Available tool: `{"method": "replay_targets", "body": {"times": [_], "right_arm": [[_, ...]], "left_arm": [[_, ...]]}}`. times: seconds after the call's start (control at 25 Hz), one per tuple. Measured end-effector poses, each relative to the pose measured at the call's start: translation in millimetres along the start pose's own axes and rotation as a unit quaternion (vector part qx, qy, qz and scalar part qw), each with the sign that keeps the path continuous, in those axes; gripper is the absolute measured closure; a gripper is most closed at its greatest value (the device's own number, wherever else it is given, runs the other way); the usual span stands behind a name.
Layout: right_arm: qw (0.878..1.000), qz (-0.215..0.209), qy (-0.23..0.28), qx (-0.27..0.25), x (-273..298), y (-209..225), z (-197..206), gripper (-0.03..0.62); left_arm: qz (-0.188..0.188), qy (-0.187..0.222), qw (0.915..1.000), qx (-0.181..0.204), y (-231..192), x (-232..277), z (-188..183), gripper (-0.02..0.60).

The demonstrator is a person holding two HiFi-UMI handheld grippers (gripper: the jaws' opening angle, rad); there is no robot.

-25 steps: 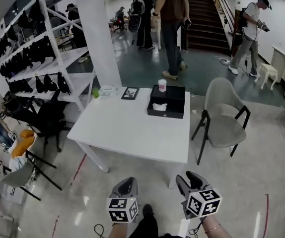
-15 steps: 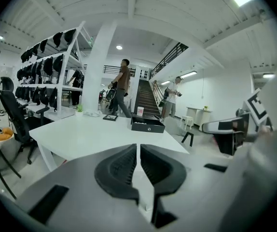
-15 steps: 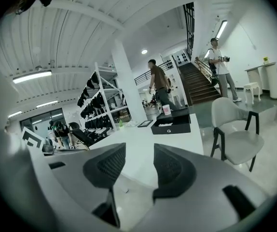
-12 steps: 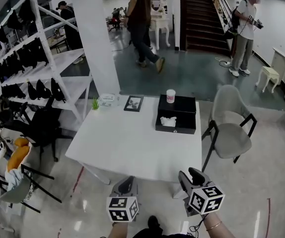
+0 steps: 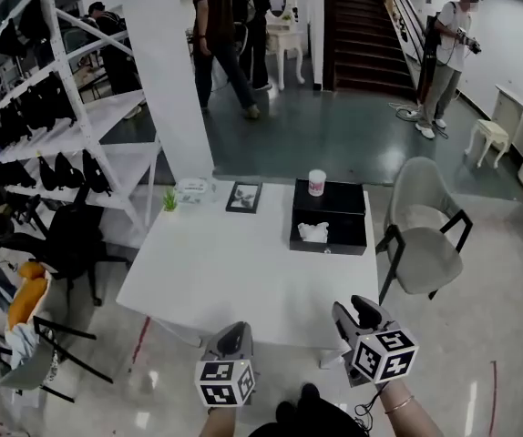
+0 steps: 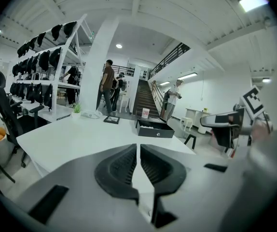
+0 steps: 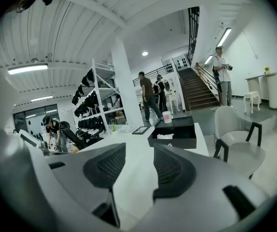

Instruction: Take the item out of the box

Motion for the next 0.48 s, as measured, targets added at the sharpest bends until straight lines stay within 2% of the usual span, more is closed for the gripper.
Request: {"method": "replay_targets", "body": {"times": [0.48], "right_arm": [[1.000, -0.002, 0.005, -0.026, 58.7, 21.5, -44.8, 0.414]], "left_arm": [[-0.025, -0.004, 0.9997, -0.002, -34.4, 38.8, -15.4, 0.558]]}}
Point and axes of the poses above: the fingertips, and each gripper's own axes: x forward along the fingers, y to its right, z out of its underside, the point moved 8 cm from there along -x, backward along the fingers, and after that the axes turned 12 degrees about x, right-handed, at the moved point
